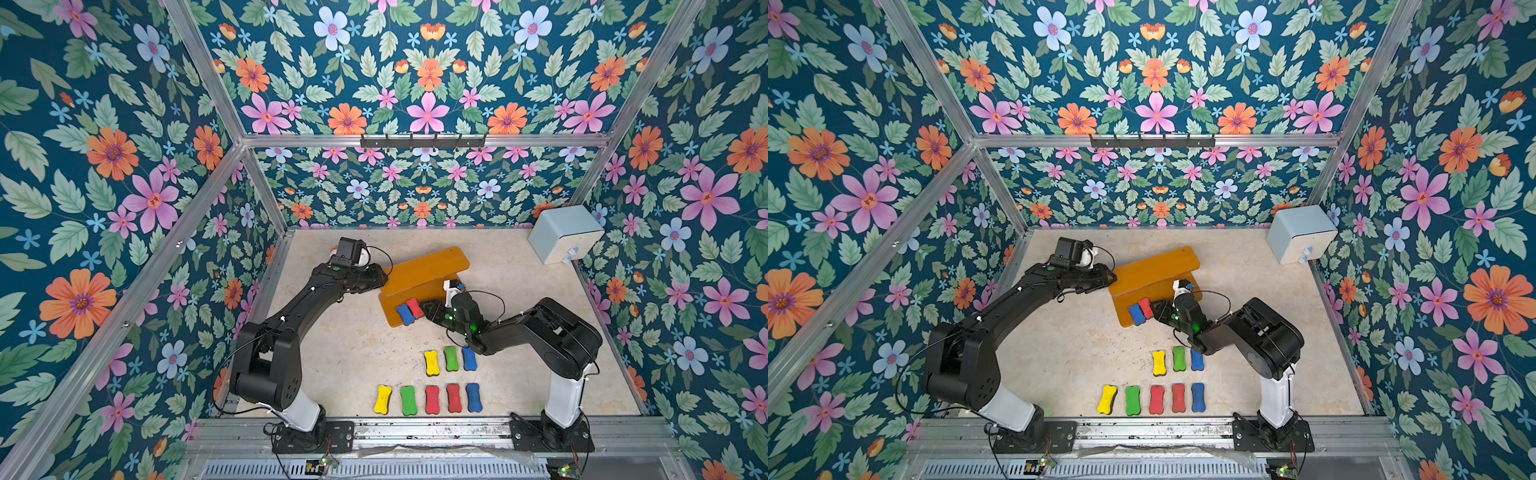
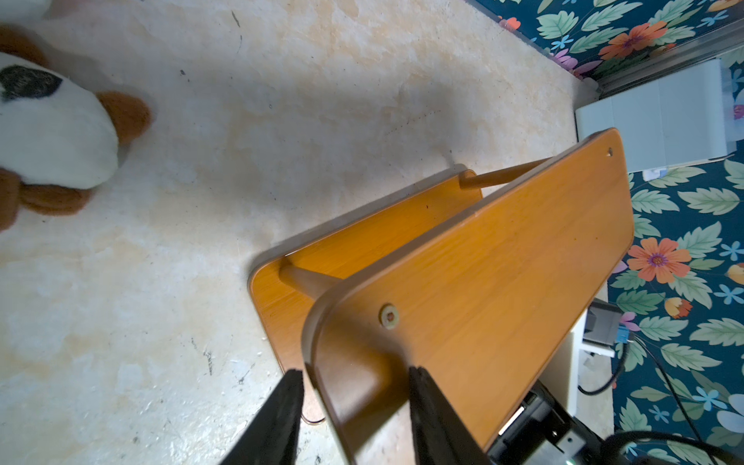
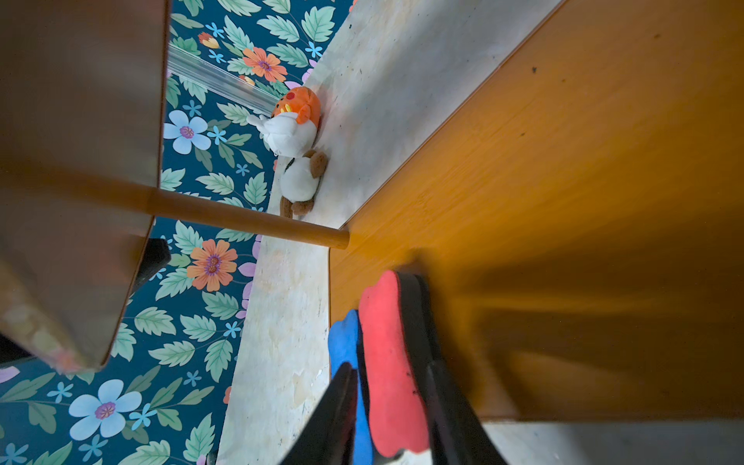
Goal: Remove the whiteboard erasers from the shelf
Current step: Pick up the whiteboard eraser from the shelf.
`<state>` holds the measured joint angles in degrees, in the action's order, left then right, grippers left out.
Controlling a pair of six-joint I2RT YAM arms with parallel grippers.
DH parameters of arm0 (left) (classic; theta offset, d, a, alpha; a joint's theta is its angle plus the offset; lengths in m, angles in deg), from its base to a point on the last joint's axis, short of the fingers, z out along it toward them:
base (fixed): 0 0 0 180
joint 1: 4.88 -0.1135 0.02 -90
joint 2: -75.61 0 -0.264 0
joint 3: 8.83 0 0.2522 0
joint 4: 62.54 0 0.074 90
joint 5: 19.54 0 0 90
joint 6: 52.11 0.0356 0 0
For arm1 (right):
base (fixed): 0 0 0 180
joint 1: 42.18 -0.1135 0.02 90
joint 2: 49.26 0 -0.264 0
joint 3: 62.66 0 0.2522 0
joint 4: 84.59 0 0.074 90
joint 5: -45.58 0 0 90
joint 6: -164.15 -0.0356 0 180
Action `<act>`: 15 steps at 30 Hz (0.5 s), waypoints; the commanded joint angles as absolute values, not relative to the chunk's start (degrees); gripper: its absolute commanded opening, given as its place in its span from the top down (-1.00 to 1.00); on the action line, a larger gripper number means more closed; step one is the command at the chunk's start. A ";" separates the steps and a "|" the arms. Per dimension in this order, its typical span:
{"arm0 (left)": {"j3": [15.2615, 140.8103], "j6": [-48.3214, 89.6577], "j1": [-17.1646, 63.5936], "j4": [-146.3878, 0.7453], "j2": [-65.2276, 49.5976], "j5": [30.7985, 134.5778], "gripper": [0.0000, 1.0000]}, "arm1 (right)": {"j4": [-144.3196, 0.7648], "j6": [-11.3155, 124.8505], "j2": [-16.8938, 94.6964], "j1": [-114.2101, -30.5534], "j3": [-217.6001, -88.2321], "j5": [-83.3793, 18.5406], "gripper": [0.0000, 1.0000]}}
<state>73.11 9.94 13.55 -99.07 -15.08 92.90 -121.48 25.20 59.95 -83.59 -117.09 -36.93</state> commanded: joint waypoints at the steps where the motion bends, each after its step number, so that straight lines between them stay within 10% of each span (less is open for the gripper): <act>1: 73.05 11.08 13.51 -98.94 -14.84 93.66 0.04 | -119.91 25.70 60.70 -83.71 -118.20 -36.51 0.27; 15: 72.04 11.26 13.51 -98.54 -14.17 94.15 0.04 | -116.90 26.77 64.20 -84.01 -121.39 -36.32 0.36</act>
<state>72.04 10.80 13.55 -98.63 -14.38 93.97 -118.33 25.88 63.88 -83.92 -121.09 -36.32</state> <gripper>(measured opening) 0.480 0.328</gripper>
